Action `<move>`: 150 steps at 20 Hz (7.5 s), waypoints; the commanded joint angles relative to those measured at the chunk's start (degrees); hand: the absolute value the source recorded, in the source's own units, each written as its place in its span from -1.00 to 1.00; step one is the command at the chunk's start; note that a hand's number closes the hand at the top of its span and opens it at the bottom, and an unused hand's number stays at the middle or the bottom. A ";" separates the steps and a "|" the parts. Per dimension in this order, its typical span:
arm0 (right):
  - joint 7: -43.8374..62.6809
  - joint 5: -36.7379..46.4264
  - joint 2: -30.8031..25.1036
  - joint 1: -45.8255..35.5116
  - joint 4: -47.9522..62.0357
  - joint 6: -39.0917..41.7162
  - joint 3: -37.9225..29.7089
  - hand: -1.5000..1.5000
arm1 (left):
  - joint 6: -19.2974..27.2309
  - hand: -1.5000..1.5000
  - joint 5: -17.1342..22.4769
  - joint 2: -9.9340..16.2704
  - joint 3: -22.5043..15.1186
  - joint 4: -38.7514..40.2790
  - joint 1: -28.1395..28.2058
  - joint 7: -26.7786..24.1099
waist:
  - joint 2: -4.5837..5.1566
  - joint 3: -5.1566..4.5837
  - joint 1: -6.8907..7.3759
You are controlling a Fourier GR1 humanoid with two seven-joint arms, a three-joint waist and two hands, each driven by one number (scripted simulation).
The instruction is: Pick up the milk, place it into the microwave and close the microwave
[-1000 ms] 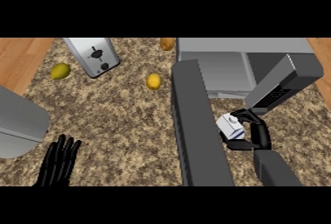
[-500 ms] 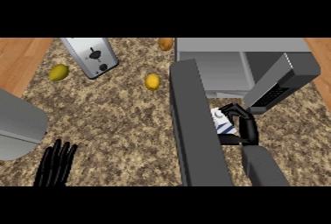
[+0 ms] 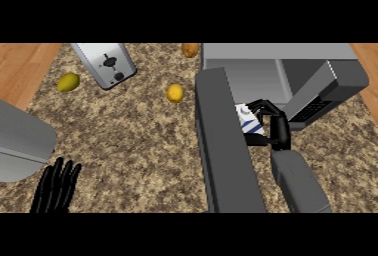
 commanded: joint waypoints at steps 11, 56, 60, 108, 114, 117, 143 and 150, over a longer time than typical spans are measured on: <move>9.51 7.46 -7.96 -20.05 19.60 -12.47 -0.49 1.00 | -3.32 -1.00 0.38 -0.73 1.82 5.73 -4.22 -0.66 | 1.04 0.09 2.12; 0.75 5.33 -10.07 -21.24 28.05 -10.92 -7.04 -1.00 | -0.35 -1.00 -9.27 -2.30 -4.76 3.96 -8.40 3.37 | 2.10 0.36 4.09; -3.16 3.37 -9.07 -17.49 28.19 -7.15 -8.82 -1.00 | -0.34 -1.00 -8.56 -1.90 -3.16 3.94 -10.74 5.14 | 1.76 0.32 3.00; -2.07 -15.76 -10.70 29.76 -23.06 39.10 -3.73 -1.00 | -2.39 1.00 -32.44 -12.53 -23.46 28.57 -27.41 11.87 | -0.33 -0.16 -2.47; 3.55 -21.45 -11.91 39.45 -37.62 42.78 -2.32 -1.00 | 4.72 1.00 -28.10 -14.65 -30.85 38.67 -35.12 10.87 | -0.05 -0.14 -2.63; 6.91 -24.33 -11.91 40.71 -43.00 43.68 -1.43 -1.00 | 9.99 1.00 -22.70 -14.71 -36.55 43.07 -41.38 11.75 | 0.14 -0.21 -3.88; 18.36 -34.78 -18.73 37.67 -58.77 47.80 0.19 -1.00 | 35.21 -1.00 6.26 -14.76 -36.92 47.66 -67.05 6.01 | 3.10 -0.51 -16.58; 20.78 -37.98 -20.26 35.12 -59.80 49.07 0.38 -1.00 | 37.20 -1.00 10.38 -14.76 -36.35 51.32 -71.53 3.96 | 4.07 -0.44 -19.04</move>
